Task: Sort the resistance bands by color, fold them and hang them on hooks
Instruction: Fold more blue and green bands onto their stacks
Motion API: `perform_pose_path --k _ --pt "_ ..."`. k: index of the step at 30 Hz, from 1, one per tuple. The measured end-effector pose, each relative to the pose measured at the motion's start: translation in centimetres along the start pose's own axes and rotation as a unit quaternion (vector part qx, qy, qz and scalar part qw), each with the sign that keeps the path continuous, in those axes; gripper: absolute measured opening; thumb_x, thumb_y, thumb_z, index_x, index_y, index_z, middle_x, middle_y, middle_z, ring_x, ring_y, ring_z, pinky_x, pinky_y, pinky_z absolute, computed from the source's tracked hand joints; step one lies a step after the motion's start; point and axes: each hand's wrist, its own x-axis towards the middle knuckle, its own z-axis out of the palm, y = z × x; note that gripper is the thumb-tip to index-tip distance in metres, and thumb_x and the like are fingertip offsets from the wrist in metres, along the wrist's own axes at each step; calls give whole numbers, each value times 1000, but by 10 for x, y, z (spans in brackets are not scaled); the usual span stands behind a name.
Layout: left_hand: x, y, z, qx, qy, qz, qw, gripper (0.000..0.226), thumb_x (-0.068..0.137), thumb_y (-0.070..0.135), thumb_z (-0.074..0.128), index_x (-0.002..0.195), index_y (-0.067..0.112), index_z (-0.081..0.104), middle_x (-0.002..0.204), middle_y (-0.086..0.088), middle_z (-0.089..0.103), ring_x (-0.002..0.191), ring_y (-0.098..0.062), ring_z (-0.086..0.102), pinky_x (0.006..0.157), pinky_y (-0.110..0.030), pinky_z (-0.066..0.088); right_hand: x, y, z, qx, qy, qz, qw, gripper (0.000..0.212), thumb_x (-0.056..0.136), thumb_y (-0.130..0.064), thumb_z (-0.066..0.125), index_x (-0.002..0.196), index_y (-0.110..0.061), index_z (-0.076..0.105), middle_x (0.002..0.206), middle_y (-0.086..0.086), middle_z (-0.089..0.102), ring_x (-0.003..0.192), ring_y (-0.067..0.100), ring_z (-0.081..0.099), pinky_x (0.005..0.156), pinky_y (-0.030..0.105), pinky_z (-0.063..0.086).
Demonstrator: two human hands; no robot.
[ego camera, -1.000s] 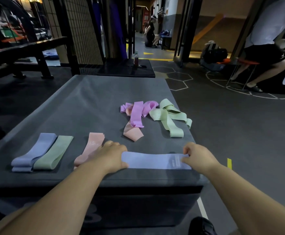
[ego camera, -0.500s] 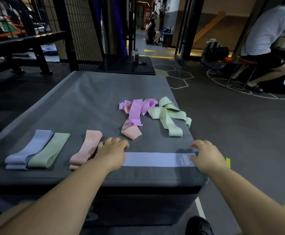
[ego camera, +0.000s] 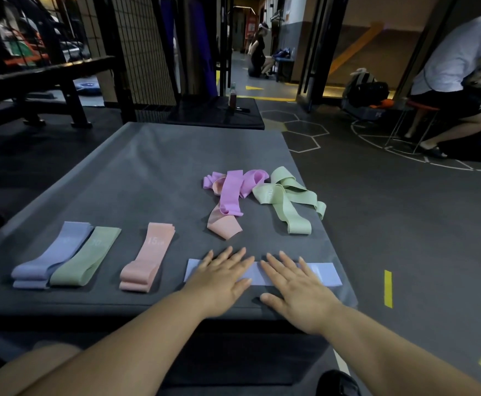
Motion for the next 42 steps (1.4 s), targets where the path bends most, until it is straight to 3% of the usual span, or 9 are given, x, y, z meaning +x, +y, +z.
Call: perform_pose_path --k 7,17,19,20,22,23,28,36,42 --pt "-7 -11 1 4 -8 -51 999 57 102 54 16 153 40 -7 161 12 -19 147 -14 -20 119 -48 -12 -12 22 -2 -10 13 52 999 127 46 -87 -37 155 -30 -7 150 -23 -20 138 -1 -24 118 29 -15" --pt "-13 -20 1 -11 -18 -73 997 60 101 57 17 153 40 -5 161 13 -18 147 -15 -20 118 -51 -13 -25 44 -3 -5 14 103 995 125 51 -86 -35 156 -25 -4 154 -17 -14 141 -1 -19 115 23 -14" --pt "-12 -19 -1 -32 -16 -75 997 56 102 53 18 154 40 1 162 13 -12 148 -15 -16 118 -51 -11 -24 45 -7 15 22 107 994 112 68 -85 -21 157 -24 7 160 -15 1 148 2 -4 117 22 -7" --pt "-12 -19 -3 -49 -8 -77 996 53 103 49 19 154 40 6 162 14 -6 149 -15 -12 119 -51 -9 -23 46 -9 24 34 108 993 91 85 -76 -4 156 -23 15 162 -12 9 149 6 5 118 21 -2" --pt "-10 -20 -11 -62 26 -83 994 46 105 37 23 151 37 21 162 12 11 149 -15 5 120 -48 -1 -20 50 -15 19 52 126 991 53 104 -41 23 154 -23 27 160 -7 25 147 13 21 118 25 12" --pt "-9 -21 -15 -54 47 -89 993 44 105 31 27 148 36 29 158 12 22 146 -16 15 120 -45 6 -18 51 -18 15 56 137 989 48 104 -29 29 151 -24 32 157 -6 31 144 16 27 117 28 18" --pt "-12 -32 -28 -38 72 -160 984 40 94 19 46 132 30 47 136 4 44 126 -22 36 103 -35 32 -13 55 -30 10 52 190 980 43 100 -28 37 143 -30 44 144 -3 43 133 22 36 108 36 32" --pt "-13 -33 -37 -25 72 -198 977 31 92 17 49 121 26 55 125 1 48 121 -21 40 88 -29 35 -10 58 -33 23 82 195 977 31 93 -30 49 120 -25 63 118 0 49 114 23 44 96 32 40" --pt "-11 -37 -37 -81 94 -196 973 18 90 17 53 101 28 63 117 4 49 109 -19 50 86 -31 45 -13 59 -36 43 131 192 972 24 93 -28 54 111 -23 69 116 -2 52 112 22 45 95 31 42"
